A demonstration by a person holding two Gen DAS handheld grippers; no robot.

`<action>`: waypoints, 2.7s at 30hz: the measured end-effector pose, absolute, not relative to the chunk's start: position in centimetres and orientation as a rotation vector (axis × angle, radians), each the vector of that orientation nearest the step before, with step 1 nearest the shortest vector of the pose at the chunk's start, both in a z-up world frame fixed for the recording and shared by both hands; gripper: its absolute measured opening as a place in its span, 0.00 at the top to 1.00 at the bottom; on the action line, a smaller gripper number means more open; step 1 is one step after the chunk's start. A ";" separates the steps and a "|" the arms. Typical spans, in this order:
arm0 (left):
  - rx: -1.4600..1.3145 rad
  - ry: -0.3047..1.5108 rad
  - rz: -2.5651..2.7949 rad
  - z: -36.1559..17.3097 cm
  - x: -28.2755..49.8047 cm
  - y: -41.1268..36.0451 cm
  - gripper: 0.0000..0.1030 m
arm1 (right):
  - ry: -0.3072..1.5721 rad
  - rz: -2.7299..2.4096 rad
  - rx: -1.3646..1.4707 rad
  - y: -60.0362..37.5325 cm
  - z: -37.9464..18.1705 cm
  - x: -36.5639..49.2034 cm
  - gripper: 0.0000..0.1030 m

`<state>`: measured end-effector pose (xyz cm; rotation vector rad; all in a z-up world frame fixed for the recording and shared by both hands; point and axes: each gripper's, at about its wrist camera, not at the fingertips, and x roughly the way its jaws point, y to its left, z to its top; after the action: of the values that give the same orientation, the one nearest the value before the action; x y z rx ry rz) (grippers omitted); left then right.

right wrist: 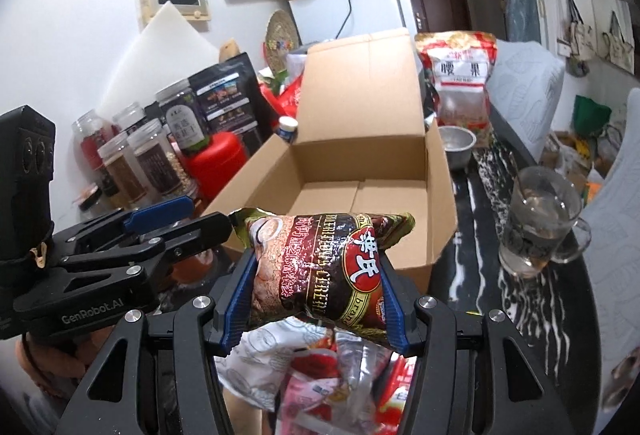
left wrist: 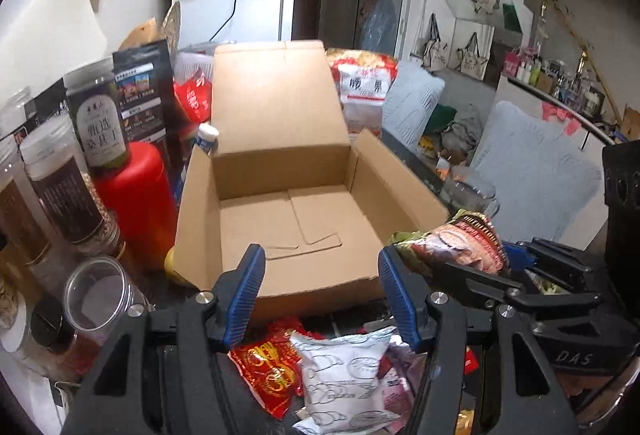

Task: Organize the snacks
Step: 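Lift the white bag with the left tool while the right tool carries the cereal packet toward the box, then lower both held packets into the cardboard box and open both tools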

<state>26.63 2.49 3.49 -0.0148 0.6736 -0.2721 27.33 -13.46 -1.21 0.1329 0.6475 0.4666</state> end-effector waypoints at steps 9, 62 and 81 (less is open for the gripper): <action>-0.053 0.775 -0.283 1.2 25.9 2.8 0.43 | 0.680 0.451 0.136 -13.7 -2.1 26.3 0.46; 0.001 0.880 -0.306 -3.7 25.1 0.7 0.48 | 0.750 0.412 0.200 -14.9 -5.7 23.4 0.50; -0.042 0.889 -0.263 -3.8 23.5 3.1 0.48 | 0.861 0.481 0.085 -10.5 -8.8 23.2 0.16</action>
<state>23.48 3.06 -3.79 -0.0422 0.8889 -0.2628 23.22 -10.47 -8.76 0.0853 0.8612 0.4809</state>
